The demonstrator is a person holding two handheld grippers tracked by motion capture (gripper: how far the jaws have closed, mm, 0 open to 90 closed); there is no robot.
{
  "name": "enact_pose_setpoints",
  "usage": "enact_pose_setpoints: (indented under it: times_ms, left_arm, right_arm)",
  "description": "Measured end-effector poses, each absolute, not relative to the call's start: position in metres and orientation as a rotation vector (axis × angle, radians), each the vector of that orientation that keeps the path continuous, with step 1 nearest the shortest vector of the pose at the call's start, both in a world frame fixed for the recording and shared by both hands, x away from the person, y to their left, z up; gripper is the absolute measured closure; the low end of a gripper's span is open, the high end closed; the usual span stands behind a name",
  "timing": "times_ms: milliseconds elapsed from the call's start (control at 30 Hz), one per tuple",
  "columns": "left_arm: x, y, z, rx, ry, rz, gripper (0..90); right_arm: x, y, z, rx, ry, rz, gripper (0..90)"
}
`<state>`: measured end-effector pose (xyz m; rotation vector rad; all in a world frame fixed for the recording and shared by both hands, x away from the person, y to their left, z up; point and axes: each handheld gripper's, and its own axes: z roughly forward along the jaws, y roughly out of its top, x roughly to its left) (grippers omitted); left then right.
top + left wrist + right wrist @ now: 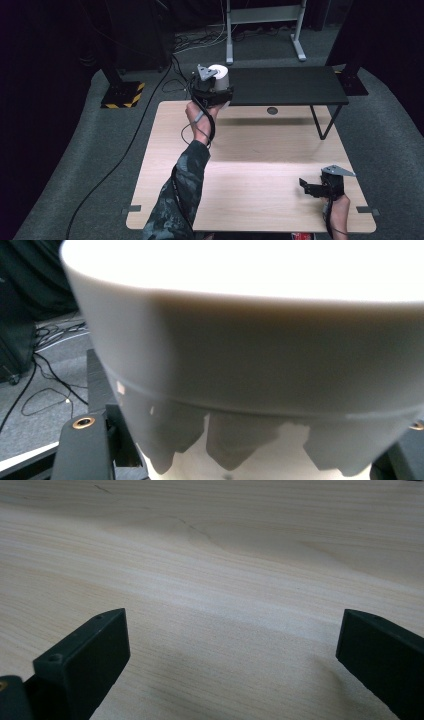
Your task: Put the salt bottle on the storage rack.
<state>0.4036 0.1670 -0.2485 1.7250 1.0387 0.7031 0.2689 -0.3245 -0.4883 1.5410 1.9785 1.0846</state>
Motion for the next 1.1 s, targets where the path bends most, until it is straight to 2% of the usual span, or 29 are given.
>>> enact_pose_setpoints:
  times_ms: [1100]
  left_arm:
    - [0.453, 0.117, -0.257, 1.760, 1.076, 0.682, 27.6]
  right_arm:
    - [0.269, -0.328, -0.489, 1.546, 1.978, 1.105, 0.0]
